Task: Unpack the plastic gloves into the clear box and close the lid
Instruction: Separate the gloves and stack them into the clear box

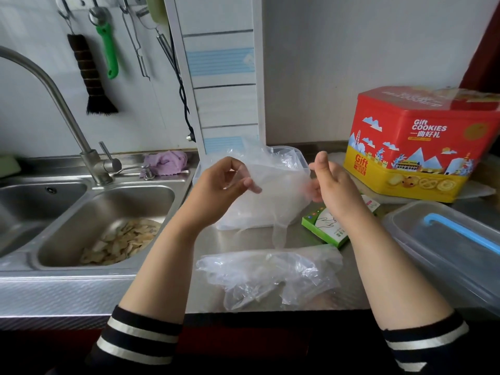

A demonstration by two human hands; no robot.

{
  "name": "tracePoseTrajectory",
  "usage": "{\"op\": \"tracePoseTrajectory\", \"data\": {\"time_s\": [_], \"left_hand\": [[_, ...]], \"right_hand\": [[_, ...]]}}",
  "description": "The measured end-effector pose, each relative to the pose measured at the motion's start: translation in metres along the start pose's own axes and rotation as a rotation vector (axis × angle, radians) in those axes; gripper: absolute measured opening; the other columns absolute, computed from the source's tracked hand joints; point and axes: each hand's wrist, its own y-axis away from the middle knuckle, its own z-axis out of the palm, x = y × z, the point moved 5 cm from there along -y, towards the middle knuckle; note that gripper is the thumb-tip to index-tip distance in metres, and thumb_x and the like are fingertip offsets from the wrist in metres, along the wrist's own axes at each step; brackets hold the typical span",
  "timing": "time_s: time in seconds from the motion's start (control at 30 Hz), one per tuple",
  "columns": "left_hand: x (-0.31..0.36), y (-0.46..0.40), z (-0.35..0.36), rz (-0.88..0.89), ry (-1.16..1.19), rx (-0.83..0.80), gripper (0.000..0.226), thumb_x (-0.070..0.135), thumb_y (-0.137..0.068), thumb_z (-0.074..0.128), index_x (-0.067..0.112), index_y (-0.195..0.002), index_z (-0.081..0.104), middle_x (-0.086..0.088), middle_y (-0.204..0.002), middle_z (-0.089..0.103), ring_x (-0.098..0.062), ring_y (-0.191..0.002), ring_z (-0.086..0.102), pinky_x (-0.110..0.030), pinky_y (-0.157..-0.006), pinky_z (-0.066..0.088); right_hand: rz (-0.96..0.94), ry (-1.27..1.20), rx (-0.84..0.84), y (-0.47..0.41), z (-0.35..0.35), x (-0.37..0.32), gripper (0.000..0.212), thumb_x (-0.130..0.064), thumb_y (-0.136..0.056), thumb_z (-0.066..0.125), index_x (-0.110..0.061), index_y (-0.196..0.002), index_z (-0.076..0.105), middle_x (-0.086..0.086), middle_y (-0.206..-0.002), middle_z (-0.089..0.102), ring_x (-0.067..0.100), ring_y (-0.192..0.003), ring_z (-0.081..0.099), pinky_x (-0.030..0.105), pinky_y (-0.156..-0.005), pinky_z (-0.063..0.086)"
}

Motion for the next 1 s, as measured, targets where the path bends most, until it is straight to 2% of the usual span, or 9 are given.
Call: {"op": "tracePoseTrajectory", "data": {"time_s": [0.07, 0.17, 0.3, 0.4, 0.5, 0.67, 0.77, 0.9, 1.0], "left_hand": [[0.000, -0.003, -0.002, -0.020, 0.022, -0.023, 0.011, 0.018, -0.093, 0.063, 0.016, -0.093, 0.052, 0.000, -0.085, 0.075, -0.018, -0.096, 0.069, -0.044, -0.098, 0.047], [0.001, -0.005, -0.004, -0.032, 0.035, -0.030, 0.017, 0.012, -0.090, 0.066, 0.018, -0.098, 0.052, -0.002, -0.082, 0.075, -0.013, -0.086, 0.070, -0.027, -0.084, 0.049], [0.000, -0.008, -0.007, -0.037, 0.055, -0.056, 0.031, 0.007, -0.085, 0.070, 0.023, -0.106, 0.054, -0.005, -0.079, 0.071, -0.020, -0.076, 0.068, -0.031, -0.078, 0.053], [-0.004, -0.012, -0.011, -0.035, 0.015, -0.067, 0.046, 0.004, -0.083, 0.072, 0.029, -0.117, 0.053, 0.003, -0.086, 0.070, -0.020, -0.066, 0.062, -0.039, -0.076, 0.055], [-0.009, -0.015, -0.018, -0.083, 0.000, -0.049, 0.059, 0.004, -0.082, 0.072, 0.035, -0.127, 0.049, 0.002, -0.099, 0.070, -0.017, -0.063, 0.056, -0.029, -0.068, 0.053], [-0.014, -0.026, -0.037, -0.159, -0.035, 0.010, 0.058, 0.011, -0.082, 0.073, 0.028, -0.131, 0.047, -0.001, -0.085, 0.072, -0.009, -0.072, 0.063, -0.023, -0.064, 0.053], [-0.013, -0.043, -0.053, -0.153, -0.007, 0.180, 0.042, 0.009, -0.087, 0.068, 0.022, -0.123, 0.051, -0.002, -0.087, 0.071, -0.006, -0.072, 0.061, -0.022, -0.063, 0.049], [-0.026, -0.082, -0.067, -0.169, -0.147, 0.321, 0.026, 0.013, -0.085, 0.069, 0.021, -0.107, 0.057, -0.001, -0.082, 0.064, -0.012, -0.061, 0.052, -0.026, -0.057, 0.041], [-0.033, -0.108, -0.064, -0.155, -0.338, 0.350, 0.017, 0.012, -0.086, 0.063, 0.020, -0.099, 0.057, -0.001, -0.084, 0.060, -0.019, -0.067, 0.053, -0.025, -0.056, 0.041]], "right_hand": [[0.039, -0.030, -0.100, 0.001, 0.002, -0.007, 0.061, -0.059, -0.094, 0.026, -0.012, -0.117, 0.057, -0.011, -0.075, 0.058, 0.003, -0.070, 0.058, 0.021, -0.068, 0.048], [0.067, -0.305, -0.266, 0.005, 0.009, -0.013, 0.061, -0.060, -0.078, 0.052, -0.022, -0.126, 0.054, 0.004, -0.086, 0.073, 0.009, -0.078, 0.070, 0.027, -0.077, 0.055], [-0.032, -0.436, -0.347, -0.001, 0.014, -0.024, 0.030, -0.012, -0.088, 0.064, -0.026, -0.114, 0.061, 0.005, -0.086, 0.074, 0.013, -0.065, 0.062, 0.019, -0.059, 0.050], [-0.155, -0.378, -0.312, -0.010, 0.010, -0.030, 0.024, -0.001, -0.090, 0.060, -0.022, -0.097, 0.069, -0.004, -0.087, 0.074, 0.013, -0.063, 0.055, 0.020, -0.057, 0.048], [-0.244, -0.290, -0.248, -0.018, 0.006, -0.035, 0.027, -0.001, -0.092, 0.057, -0.024, -0.092, 0.071, -0.009, -0.097, 0.073, 0.010, -0.060, 0.053, 0.024, -0.058, 0.047], [-0.272, -0.249, -0.103, -0.034, -0.001, -0.043, 0.028, -0.005, -0.093, 0.058, -0.026, -0.106, 0.069, 0.014, -0.080, 0.068, 0.018, -0.062, 0.054, 0.025, -0.059, 0.045], [-0.229, -0.167, -0.087, -0.049, 0.004, -0.039, 0.032, -0.008, -0.092, 0.060, -0.024, -0.119, 0.064, 0.006, -0.082, 0.067, 0.001, -0.058, 0.057, 0.017, -0.054, 0.043], [-0.177, -0.010, -0.086, -0.075, 0.023, -0.028, 0.042, -0.011, -0.089, 0.065, -0.019, -0.130, 0.058, -0.006, -0.124, 0.058, 0.007, -0.076, 0.065, 0.016, -0.071, 0.050], [-0.144, 0.120, -0.111, -0.090, 0.038, -0.021, 0.051, -0.011, -0.087, 0.068, -0.012, -0.135, 0.053, 0.004, -0.139, 0.051, 0.020, -0.118, 0.055, 0.022, -0.098, 0.040]]}}
